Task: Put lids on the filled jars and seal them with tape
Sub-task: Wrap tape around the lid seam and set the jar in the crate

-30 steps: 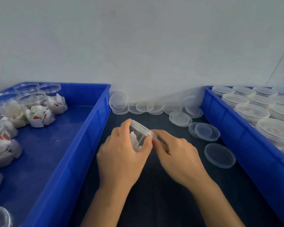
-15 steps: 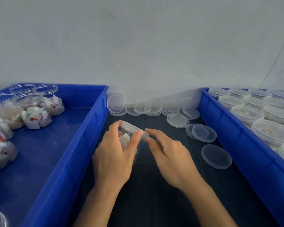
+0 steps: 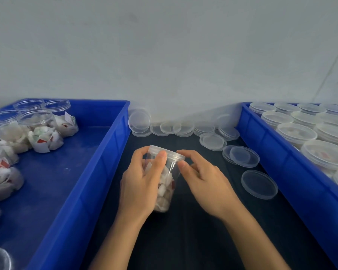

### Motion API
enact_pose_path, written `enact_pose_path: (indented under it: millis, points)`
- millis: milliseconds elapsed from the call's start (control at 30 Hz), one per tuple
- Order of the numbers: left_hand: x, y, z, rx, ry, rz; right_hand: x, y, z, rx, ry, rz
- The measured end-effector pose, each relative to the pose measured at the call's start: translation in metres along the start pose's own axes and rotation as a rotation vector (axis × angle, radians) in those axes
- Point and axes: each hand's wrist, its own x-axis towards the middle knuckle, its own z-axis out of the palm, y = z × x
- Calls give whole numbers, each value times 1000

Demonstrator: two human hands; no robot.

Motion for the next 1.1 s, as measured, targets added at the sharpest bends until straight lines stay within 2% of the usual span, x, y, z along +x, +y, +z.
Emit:
enact_pose_path:
  millis: [167,400,500,567,633,733,933,1100]
  points:
    - [2,-1,-3,-40,-75,15,0,2,-2,79,-36,25]
    - [-2,1,-6,80,-131,38,-3,-2,-6,79,-28,43]
    - [-5,5,-5,277,55,183,-4,-4,-5,38,13,57]
    - [-7,8,-4,326,152,245,-6,-7,-4,12,36,65]
    - [-11,10,0,313,114,223,-7,-10,-3,-6,41,69]
    - [-16,11,10,412,29,231,-8,-11,-5,-43,11,74]
    - [-12,4,9,431,3,241,-8,-11,-16,-172,-19,39]
    - [-6,-2,3,343,-16,215,-7,-6,-18,-196,-30,6]
